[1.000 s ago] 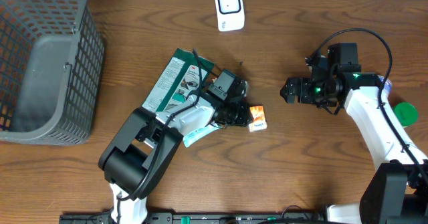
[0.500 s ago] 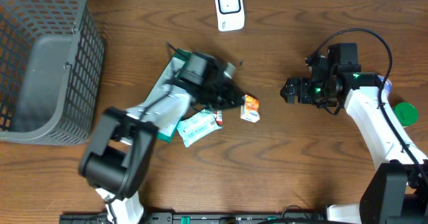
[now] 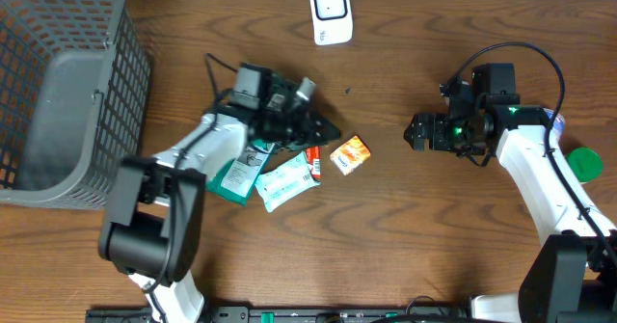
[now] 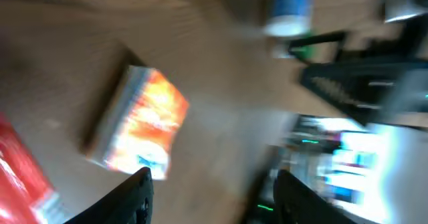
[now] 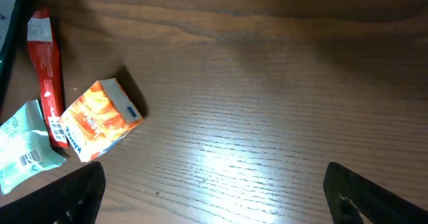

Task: Scan the item barcode
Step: 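Grasp the orange tissue packet with the left gripper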

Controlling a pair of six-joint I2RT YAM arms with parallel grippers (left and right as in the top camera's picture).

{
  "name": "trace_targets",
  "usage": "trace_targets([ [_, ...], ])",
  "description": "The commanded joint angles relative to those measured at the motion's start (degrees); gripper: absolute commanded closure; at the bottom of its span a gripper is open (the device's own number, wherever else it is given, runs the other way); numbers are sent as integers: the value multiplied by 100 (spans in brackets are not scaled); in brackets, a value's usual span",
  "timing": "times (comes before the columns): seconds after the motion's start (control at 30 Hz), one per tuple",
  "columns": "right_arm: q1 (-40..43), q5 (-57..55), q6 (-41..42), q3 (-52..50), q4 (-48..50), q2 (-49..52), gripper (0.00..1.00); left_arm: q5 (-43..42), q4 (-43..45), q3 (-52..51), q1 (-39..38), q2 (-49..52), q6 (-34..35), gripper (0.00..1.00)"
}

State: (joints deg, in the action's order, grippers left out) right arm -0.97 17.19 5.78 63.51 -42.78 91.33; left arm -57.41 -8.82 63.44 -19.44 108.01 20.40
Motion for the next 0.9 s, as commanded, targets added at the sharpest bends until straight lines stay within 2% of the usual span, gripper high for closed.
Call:
trace_targets([
  [0.0, 13, 66, -76, -70, -7, -50, 1, 2288, -31, -22, -514, -59, -942, 44],
  [0.13, 13, 66, -76, -70, 0, -31, 1, 3248, -7, -22, -1080, -59, -1233, 45],
  [0.3, 13, 66, -76, -72, -9, -24, 1, 4037, -79, -22, -1613, -52, -1163, 45],
  [0.4, 13, 66, -76, -74, -7, -24, 1, 3751, -140, -22, -1714, -55, -695, 46],
  [0.5, 13, 66, -76, -74, -4, -24, 1, 3340, -131, -20, -1698, -55, -525, 46],
  [0.67, 13, 66, -76, -74, -2, -24, 1, 3458, -92, -15, -1587, -55, -481, 46],
  [0.87, 13, 63, -76, -74, -4, -24, 1, 2826, -92, 162, -1392, -376, -354, 46],
])
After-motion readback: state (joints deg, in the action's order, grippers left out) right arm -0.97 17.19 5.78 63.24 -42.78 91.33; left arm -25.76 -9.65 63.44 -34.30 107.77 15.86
